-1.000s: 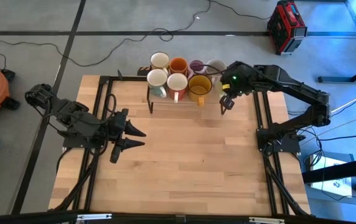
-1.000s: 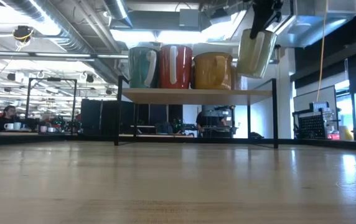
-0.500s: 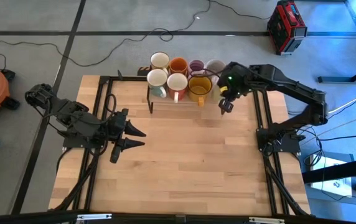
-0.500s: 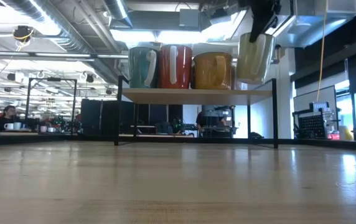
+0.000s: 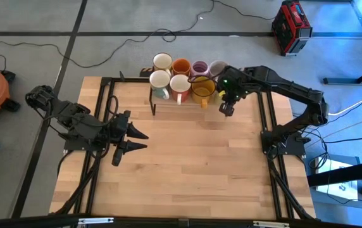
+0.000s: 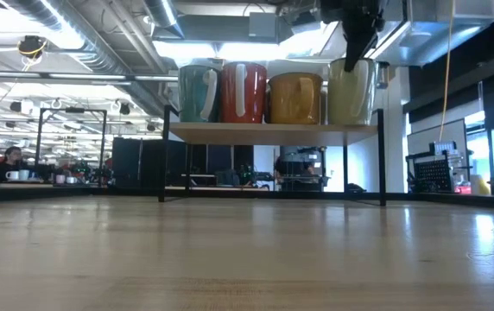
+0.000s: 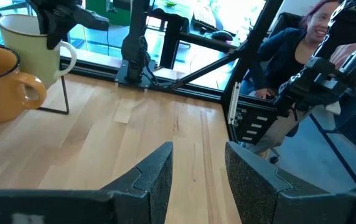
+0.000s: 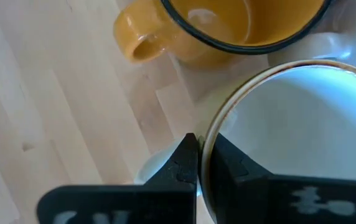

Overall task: Place coffee mugs
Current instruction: Put the light green mug on the shelf, then return to Home Position

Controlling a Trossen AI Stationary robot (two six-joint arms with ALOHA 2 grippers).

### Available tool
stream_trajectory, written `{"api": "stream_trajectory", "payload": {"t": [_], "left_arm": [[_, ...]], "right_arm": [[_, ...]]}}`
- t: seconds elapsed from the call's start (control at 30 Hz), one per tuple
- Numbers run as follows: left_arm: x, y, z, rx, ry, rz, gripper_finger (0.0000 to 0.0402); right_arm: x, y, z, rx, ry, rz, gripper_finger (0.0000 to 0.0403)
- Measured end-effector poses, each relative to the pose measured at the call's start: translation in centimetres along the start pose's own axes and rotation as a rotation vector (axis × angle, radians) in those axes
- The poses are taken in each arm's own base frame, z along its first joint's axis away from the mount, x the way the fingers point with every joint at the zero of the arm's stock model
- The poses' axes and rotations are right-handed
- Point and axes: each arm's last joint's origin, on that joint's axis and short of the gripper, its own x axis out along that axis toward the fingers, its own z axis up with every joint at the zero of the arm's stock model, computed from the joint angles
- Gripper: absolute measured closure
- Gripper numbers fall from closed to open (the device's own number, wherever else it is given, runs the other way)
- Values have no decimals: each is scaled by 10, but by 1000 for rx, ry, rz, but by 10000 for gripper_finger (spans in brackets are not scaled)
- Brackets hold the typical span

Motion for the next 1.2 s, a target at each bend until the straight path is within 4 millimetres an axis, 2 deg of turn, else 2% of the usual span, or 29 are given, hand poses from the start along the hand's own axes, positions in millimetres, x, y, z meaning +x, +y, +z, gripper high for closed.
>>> {"api": "stream_trajectory", "payload": {"t": [0.6,1.0,1.2], "left_arm": [[0,0,0,-1,-1,0,260],[0,0,0,-1,-1,-1,260],[0,0,0,0,-1,-1,260]], "right_arm": [[5,-15,4,23,-3,11,391],[7,-16,5,12,-12,-29,295],[-1,-16,1,27,-34,-27,272]]}}
